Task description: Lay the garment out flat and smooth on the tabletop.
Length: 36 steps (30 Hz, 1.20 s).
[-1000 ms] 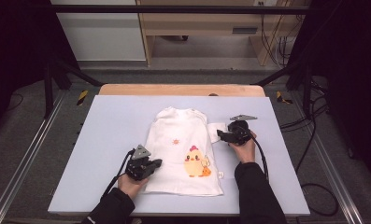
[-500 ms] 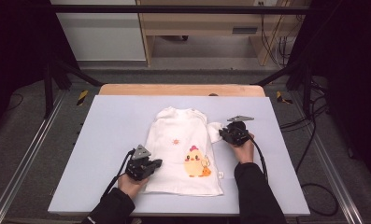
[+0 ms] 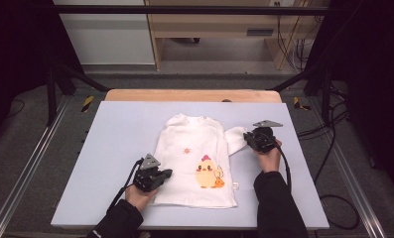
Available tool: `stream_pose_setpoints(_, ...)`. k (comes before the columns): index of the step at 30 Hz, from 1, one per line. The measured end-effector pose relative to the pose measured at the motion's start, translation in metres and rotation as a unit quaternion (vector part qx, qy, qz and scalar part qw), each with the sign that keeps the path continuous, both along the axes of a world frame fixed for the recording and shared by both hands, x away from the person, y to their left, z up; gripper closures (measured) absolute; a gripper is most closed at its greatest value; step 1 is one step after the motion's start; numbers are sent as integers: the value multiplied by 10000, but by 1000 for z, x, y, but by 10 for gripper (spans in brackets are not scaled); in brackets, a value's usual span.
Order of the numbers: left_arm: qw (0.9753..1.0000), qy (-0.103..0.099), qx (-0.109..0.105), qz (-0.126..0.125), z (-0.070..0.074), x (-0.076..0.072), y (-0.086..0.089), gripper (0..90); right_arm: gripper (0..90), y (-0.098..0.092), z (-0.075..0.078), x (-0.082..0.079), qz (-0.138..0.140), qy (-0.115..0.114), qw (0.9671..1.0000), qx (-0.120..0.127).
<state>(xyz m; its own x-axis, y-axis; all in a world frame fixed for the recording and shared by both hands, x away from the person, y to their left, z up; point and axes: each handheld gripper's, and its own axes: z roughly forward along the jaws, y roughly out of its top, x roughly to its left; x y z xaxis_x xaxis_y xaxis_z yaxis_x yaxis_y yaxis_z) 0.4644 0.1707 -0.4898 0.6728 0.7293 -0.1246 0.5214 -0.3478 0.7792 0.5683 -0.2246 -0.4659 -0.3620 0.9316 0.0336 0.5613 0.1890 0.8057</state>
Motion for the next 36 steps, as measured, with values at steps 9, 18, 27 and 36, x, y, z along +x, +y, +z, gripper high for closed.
stream_pose_setpoints(9,10000,2,2,-3,0,0,0,893,804,-42,16,-8,-590,-197,9980,-53)
stream_pose_setpoints(18,10000,-7,7,-2,0,0,0,893,804,-77,40,-23,-1131,-435,9923,-265)
stream_pose_setpoints(27,10000,-7,9,-3,0,0,0,893,802,-106,53,-35,-1553,-657,9853,-280)
stream_pose_setpoints(36,10000,-5,7,-4,0,0,0,893,733,-114,44,-28,-1739,-449,9832,-317)
